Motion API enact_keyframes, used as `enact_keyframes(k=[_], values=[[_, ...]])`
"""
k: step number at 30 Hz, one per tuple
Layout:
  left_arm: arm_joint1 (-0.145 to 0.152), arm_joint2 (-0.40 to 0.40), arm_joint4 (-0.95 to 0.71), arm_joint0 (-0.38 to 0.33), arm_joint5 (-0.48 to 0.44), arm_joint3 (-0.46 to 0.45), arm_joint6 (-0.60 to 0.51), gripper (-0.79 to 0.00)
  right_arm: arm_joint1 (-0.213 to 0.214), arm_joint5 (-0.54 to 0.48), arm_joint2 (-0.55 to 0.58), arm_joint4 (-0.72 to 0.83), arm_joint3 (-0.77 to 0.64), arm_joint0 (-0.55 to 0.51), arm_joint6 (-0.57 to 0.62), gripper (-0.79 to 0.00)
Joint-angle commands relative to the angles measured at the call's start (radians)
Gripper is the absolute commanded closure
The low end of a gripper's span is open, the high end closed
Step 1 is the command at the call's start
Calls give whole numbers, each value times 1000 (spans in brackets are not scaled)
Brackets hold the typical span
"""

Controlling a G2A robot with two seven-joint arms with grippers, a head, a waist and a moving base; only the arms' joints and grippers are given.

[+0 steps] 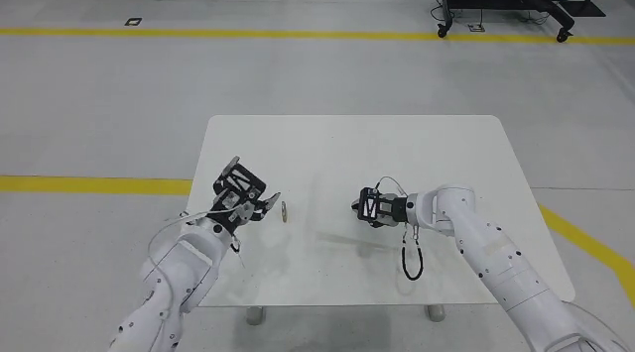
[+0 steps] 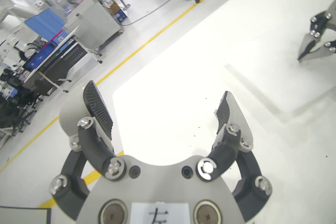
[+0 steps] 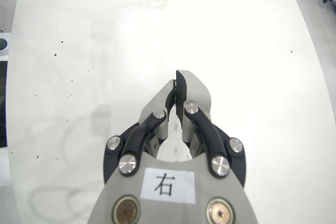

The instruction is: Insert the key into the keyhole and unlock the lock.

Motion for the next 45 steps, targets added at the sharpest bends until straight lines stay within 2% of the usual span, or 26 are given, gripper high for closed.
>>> enact_keyframes(k=[1,5,8,11,14,22,32,36,39,45], values=[[-14,93,2,-87,-4,71,-68,-785,0,0,0,0,0,0,0,0],[-43,200,-73,-214,-11,206,-94,-785,2,18,4,8,-8,-13,-17,0],[-59,258,-109,-275,-38,276,-99,-785,7,9,14,10,-14,-22,-47,0],[-71,305,-113,-320,-62,332,-122,-785,11,7,22,11,-18,-28,-65,0],[-86,355,-97,-356,-48,387,-148,-785,14,6,29,16,-23,-34,-82,0],[-126,453,-39,-432,43,521,-177,-785,20,7,34,21,-25,-46,-131,0],[-153,496,-3,-459,78,588,-177,-785,47,-14,116,42,-24,-108,-324,0],[-159,496,9,-461,96,589,-170,-785,61,-59,149,42,-30,-136,-402,0],[-156,464,7,-442,142,538,-152,-785,61,-59,149,42,-30,-136,-402,0],[-156,464,7,-442,142,538,-152,-785,61,-59,149,42,-30,-136,-402,0]])
